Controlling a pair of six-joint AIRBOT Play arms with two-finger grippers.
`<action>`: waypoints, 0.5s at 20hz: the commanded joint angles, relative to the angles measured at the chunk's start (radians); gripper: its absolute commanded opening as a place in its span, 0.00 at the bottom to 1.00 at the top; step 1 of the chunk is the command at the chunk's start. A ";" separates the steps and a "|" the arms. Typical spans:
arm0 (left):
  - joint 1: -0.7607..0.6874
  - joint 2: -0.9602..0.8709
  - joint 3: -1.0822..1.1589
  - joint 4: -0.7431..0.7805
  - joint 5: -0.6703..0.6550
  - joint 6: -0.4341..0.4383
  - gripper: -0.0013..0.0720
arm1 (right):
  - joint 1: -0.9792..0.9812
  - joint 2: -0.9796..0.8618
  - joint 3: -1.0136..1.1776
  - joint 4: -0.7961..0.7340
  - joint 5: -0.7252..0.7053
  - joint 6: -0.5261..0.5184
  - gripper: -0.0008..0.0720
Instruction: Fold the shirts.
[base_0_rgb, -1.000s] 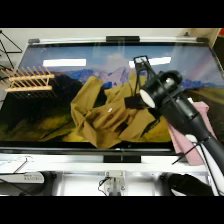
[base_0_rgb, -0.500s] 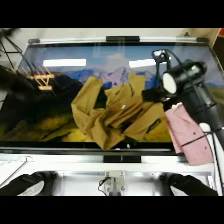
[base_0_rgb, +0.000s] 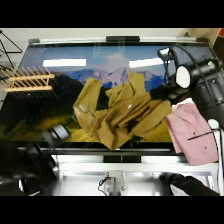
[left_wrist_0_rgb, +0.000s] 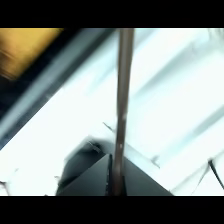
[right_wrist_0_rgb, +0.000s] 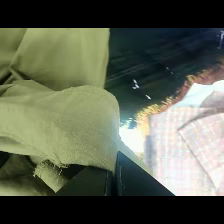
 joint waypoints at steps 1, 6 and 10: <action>-0.214 0.002 -0.164 0.010 0.145 -0.160 0.06 | -0.005 0.013 0.001 0.062 -0.016 -0.022 0.10; -0.179 -0.122 -0.196 0.125 0.370 -0.214 0.06 | -0.005 0.077 0.001 0.134 -0.012 -0.022 0.10; -0.085 -0.177 -0.195 0.131 0.568 -0.141 0.06 | -0.005 0.144 0.001 0.229 -0.013 -0.049 0.10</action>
